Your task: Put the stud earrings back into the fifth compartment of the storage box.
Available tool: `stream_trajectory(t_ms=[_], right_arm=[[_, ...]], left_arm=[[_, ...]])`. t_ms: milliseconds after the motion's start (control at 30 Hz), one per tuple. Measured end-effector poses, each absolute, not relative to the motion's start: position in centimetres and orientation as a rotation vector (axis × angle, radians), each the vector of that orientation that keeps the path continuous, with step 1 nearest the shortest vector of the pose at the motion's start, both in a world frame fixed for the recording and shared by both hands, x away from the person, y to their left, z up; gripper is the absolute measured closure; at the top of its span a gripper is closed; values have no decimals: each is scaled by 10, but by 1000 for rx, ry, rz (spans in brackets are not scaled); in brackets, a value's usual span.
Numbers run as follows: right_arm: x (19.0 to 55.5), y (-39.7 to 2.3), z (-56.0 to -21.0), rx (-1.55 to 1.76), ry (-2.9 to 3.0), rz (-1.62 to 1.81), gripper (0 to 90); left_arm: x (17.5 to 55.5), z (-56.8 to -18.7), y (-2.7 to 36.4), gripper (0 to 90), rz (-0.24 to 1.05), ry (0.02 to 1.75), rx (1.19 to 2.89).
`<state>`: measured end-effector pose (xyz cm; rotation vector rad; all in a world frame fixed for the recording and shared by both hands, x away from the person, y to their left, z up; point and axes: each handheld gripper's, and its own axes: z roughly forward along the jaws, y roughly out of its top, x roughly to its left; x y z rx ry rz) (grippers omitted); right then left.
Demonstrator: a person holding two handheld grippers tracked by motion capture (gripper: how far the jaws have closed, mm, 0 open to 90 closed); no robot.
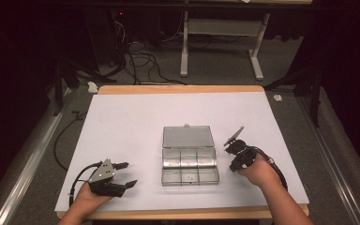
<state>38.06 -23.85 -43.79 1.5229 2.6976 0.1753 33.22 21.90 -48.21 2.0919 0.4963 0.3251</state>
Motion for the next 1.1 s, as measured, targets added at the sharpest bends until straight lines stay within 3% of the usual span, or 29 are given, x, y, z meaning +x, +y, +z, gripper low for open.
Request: stream_trajectory(t_ms=[500,1100], right_arm=[[375,-232,-406,1477,2715,258,868],[369,-193,-378,1357,2768,309,868]], left_arm=[[332,-482,219,274,326,496,2092],[332,-482,219,274,326,495,2091]])
